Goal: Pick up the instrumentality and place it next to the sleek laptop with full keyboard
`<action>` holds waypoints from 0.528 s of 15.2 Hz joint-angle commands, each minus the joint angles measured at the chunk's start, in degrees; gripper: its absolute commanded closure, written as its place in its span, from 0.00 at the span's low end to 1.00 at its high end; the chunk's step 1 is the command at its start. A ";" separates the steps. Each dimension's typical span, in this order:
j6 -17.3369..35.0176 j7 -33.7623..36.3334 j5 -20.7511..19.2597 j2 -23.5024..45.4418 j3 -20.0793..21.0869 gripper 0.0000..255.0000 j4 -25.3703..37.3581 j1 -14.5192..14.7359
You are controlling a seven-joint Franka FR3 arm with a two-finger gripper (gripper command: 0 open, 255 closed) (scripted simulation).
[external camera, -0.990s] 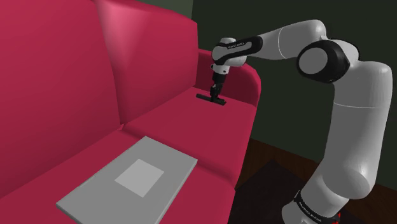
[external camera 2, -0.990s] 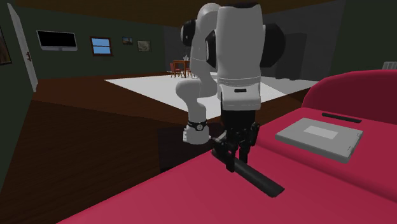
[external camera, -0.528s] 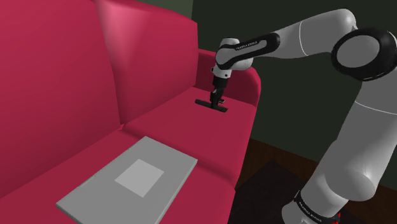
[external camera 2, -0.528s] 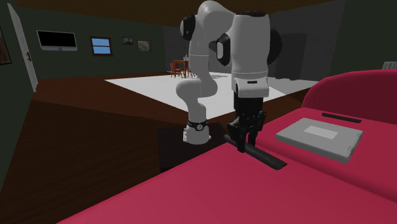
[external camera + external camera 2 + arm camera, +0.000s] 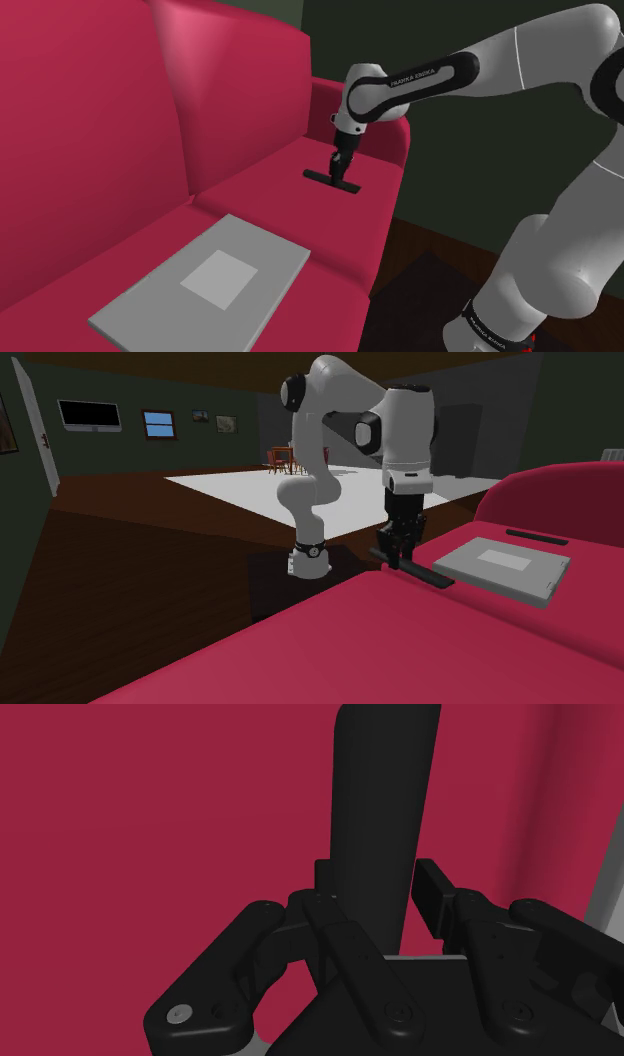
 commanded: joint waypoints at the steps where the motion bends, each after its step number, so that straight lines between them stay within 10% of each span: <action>1: 0.54 2.48 -0.01 -2.69 1.34 1.00 -3.00 1.05; 8: 1.63 11.08 1.38 -11.03 6.90 1.00 -11.73 4.98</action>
